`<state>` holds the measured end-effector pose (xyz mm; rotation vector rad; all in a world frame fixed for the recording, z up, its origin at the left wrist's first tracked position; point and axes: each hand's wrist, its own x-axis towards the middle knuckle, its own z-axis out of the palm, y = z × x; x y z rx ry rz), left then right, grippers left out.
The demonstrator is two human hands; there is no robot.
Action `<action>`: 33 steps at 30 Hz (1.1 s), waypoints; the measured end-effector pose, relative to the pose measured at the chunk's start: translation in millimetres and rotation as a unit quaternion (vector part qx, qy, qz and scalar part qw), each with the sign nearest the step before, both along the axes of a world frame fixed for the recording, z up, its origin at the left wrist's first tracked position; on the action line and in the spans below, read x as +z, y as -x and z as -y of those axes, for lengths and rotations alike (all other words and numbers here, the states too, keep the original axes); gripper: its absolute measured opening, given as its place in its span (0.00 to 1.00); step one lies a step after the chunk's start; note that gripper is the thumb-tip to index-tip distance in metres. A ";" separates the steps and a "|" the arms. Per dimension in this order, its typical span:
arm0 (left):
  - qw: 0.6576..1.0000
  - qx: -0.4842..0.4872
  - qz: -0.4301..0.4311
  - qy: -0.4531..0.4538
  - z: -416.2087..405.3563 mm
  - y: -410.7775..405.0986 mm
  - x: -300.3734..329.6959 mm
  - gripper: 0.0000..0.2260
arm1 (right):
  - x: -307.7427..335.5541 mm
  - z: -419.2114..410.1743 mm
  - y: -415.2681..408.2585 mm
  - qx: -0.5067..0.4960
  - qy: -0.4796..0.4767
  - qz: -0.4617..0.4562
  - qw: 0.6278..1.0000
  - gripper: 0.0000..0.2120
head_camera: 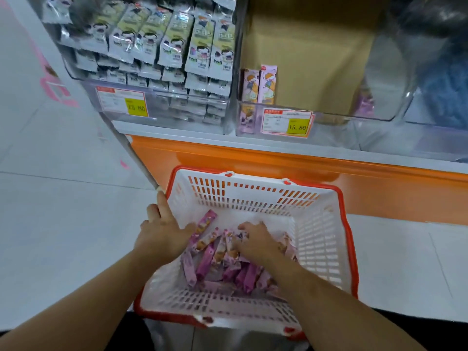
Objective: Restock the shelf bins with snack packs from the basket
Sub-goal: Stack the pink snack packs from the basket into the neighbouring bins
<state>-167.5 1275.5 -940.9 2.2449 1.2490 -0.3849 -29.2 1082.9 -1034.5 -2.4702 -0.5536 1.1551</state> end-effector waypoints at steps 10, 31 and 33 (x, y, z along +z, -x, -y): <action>0.999 -0.017 -0.017 -0.024 1.6 -0.7 0.1 0.51 | -34.3 -25.1 12.9 0.098 0.039 0.125 0.987 0.22; 0.996 0.092 0.001 0.023 2.2 -7.4 32.0 0.46 | 99.8 -27.5 -10.3 -0.009 -0.178 0.053 0.982 0.25; 0.998 0.044 0.043 0.019 6.4 -12.9 57.7 0.42 | 135.8 -33.8 -18.5 -0.019 -0.220 0.049 0.974 0.23</action>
